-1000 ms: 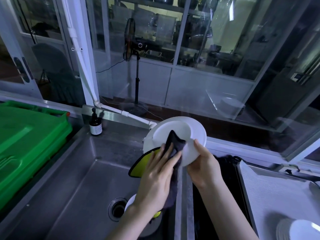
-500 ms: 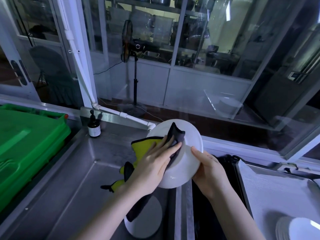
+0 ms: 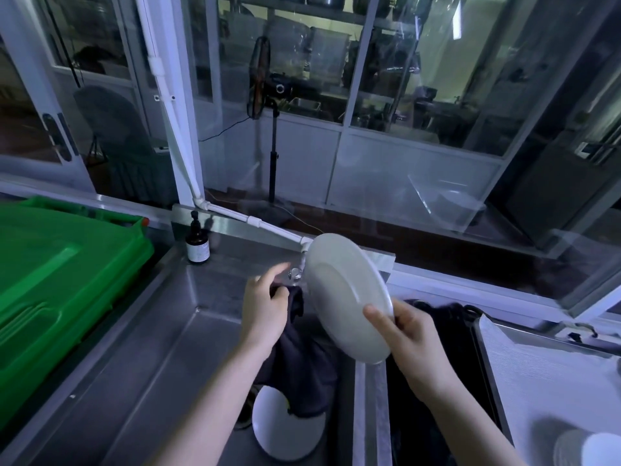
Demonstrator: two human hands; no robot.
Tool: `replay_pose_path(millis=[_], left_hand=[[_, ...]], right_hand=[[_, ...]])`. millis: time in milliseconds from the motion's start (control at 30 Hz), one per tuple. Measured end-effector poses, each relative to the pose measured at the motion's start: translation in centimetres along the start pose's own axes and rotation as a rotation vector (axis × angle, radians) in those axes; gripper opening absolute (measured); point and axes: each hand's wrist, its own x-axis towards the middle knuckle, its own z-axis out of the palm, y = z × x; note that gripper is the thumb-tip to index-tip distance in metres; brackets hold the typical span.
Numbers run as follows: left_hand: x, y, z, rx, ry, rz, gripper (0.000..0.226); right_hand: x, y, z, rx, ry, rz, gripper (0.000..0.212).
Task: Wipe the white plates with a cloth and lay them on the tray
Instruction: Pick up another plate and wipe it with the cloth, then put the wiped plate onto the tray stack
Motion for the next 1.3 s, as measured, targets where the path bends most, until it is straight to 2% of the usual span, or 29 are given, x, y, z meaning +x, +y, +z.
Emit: replay_pose_path(millis=[67,133,167,200,233,300,400,467,533,633,700,767,867,1000,1100,1300], left_hand=[[0.2,0.1,-0.3,-0.184,-0.059,-0.120,0.048],[0.7,0.1,-0.7,-0.403,-0.098,-0.281,0.022],[0.8,0.1,-1.1,-0.449,-0.114,-0.358,0.026],[1.0,-0.3,-1.4,-0.466,-0.140,-0.404,0.042],[1.1,-0.6,-1.8,-0.474,-0.156,-0.420,0.052],[1.1,-1.5,-2.6,-0.496,-0.166,-0.376,0.057],[0.8,-1.9,-4.3,-0.423,-0.204,-0.195,0.054],[0.8,-2.3,-4.9,-0.373,-0.202,-0.156,0.050],[0.8,-2.9,-5.5,-0.346,-0.188,-0.142,0.050],[1.0,-4.0,-6.0,-0.377,-0.163,-0.148,0.052],[1.0,-4.6,-6.2,-0.401,-0.166,-0.150,0.050],[1.0,-4.9,-6.2,-0.409,-0.182,-0.160,0.046],[1.1,-5.2,-5.7,-0.423,-0.204,-0.194,0.051],[0.2,-5.1,-3.8,-0.410,-0.279,-0.189,0.058],[-1.1,-4.4,-1.8,-0.391,-0.362,-0.157,0.064],[-4.8,-3.2,4.1,-0.327,-0.518,-0.115,0.070]], right_hand=[[-0.3,0.1,1.1,-0.189,-0.039,-0.072,0.037],[-0.5,0.3,2.4,-0.372,-0.070,-0.185,0.024],[-0.7,0.4,3.1,-0.471,-0.075,-0.247,0.014],[-0.9,0.5,3.8,-0.560,-0.079,-0.306,0.011],[-1.2,0.4,4.4,-0.634,-0.083,-0.361,0.022],[-1.3,0.7,5.2,-0.721,-0.122,-0.455,0.044],[-0.9,1.1,6.1,-0.894,-0.162,-0.620,0.063],[-0.5,1.4,6.6,-0.992,-0.192,-0.719,0.069],[-0.3,1.5,7.0,-1.023,-0.230,-0.757,0.066],[0.1,1.5,7.6,-0.993,-0.324,-0.674,0.052],[0.3,1.7,7.5,-0.899,-0.360,-0.494,0.044],[0.1,1.9,6.4,-0.742,-0.361,-0.241,0.059],[-0.7,2.3,3.9,-0.479,-0.137,-0.017,0.067],[-1.9,4.0,1.6,-0.468,0.296,0.143,0.054],[-2.6,5.0,0.0,-0.307,0.400,0.257,0.034],[-5.5,5.3,-5.5,-0.110,0.584,0.255,0.040]])
